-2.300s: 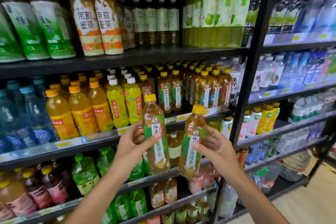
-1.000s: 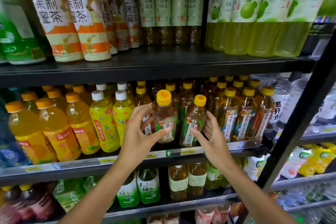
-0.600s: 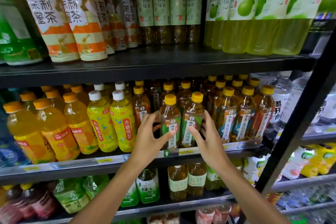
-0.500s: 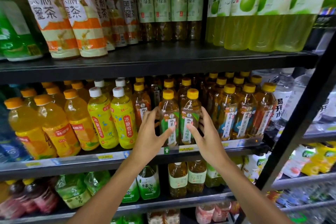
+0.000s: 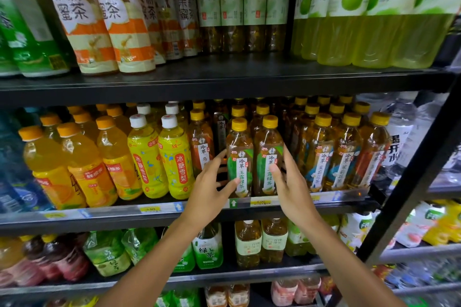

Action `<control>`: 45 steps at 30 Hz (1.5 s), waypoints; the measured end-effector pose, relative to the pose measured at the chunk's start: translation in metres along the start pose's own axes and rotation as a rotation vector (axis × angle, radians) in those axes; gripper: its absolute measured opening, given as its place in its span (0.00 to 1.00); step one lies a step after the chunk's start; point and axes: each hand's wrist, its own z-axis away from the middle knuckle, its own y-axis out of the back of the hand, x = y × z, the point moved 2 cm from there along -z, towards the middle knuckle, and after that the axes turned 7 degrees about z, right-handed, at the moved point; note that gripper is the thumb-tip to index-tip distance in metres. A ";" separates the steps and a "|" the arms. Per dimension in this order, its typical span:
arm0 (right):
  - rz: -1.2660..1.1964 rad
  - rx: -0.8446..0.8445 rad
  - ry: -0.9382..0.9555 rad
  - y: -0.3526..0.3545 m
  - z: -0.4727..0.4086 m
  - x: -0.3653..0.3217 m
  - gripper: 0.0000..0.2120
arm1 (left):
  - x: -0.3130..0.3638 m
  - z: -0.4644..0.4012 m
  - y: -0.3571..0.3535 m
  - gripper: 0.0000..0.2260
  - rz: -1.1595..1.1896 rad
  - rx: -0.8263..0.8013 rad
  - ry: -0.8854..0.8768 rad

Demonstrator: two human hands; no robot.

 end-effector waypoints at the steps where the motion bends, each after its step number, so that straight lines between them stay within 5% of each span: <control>1: -0.016 -0.014 -0.008 0.001 0.001 -0.001 0.29 | -0.001 -0.001 -0.001 0.31 -0.002 -0.008 -0.001; 11: -0.020 -0.176 -0.042 -0.005 0.005 -0.012 0.38 | 0.005 0.004 -0.016 0.35 -0.102 0.039 -0.067; 16: 0.048 -0.123 0.073 -0.001 0.029 -0.012 0.46 | 0.027 0.029 -0.022 0.38 -0.169 0.049 -0.224; 21: 0.350 -0.093 0.264 0.000 0.040 -0.017 0.42 | 0.035 0.040 -0.028 0.36 -0.393 -0.027 -0.303; 28: 0.409 -0.115 0.248 0.004 0.038 -0.016 0.41 | 0.037 0.043 -0.015 0.29 -0.511 -0.047 -0.330; 36: 0.476 -0.144 0.487 -0.006 0.079 -0.078 0.29 | 0.018 0.132 0.105 0.27 -0.776 -0.059 -0.235; 45: 0.403 -0.577 0.780 -0.232 0.174 -0.230 0.26 | -0.045 0.360 0.339 0.31 -1.107 -0.077 0.241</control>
